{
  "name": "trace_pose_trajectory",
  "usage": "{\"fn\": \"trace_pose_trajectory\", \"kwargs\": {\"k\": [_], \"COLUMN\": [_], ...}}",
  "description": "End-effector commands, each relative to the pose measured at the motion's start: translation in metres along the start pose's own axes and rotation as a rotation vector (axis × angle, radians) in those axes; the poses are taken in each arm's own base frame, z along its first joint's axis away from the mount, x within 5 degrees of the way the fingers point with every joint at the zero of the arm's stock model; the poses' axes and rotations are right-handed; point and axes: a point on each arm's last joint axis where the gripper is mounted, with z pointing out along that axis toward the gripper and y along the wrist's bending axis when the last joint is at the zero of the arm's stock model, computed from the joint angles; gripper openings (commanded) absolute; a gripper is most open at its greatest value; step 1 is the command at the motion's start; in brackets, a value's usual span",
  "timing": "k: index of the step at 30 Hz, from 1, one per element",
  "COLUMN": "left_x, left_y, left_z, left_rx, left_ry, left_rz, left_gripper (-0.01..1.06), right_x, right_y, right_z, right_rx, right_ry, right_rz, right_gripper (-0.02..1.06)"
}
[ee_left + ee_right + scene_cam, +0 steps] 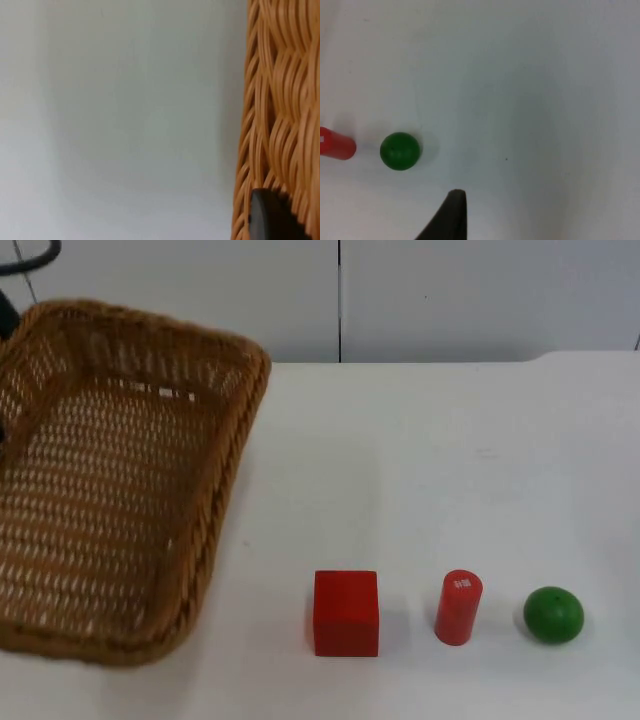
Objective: Pick up the basket with the left hand and place the object to the left of the red cylinder into the basket with the right hand.
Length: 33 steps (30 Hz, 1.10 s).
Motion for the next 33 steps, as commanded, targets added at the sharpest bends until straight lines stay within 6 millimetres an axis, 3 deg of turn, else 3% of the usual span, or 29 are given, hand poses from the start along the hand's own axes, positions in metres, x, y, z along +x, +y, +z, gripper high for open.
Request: {"fn": "trace_pose_trajectory", "kwargs": {"k": [1,4,11,23,28,33], "left_x": [0.015,0.028,0.054,0.055,0.054,0.054], "left_y": [-0.001,0.006,0.032,0.040,0.039,0.039], "left_z": [0.000,0.006,0.020,0.018,0.018,0.018], "left_rx": [0.085,0.160,0.156,0.148,0.162,0.162], "left_ry": [-0.031,-0.032,0.017,-0.019,-0.029,-0.029], "left_rz": [-0.015,-0.041,-0.088,-0.102,-0.111,-0.111], "left_gripper": [0.00,0.00,0.00,0.00,0.00,0.00], "right_x": [-0.002,-0.002,-0.003,-0.008,-0.030,-0.058], "right_y": [0.001,0.001,0.004,0.017,0.029,0.055], "right_z": [-0.001,-0.001,-0.001,0.001,0.015,0.033], "right_rx": [-0.012,-0.015,-0.050,-0.191,-0.337,-0.418], "right_ry": [-0.005,-0.005,-0.020,-0.024,0.026,0.030], "right_rz": [0.011,0.014,-0.013,-0.111,-0.187,-0.355], "right_gripper": [1.05,1.05,1.05,1.05,1.05,0.99]}}
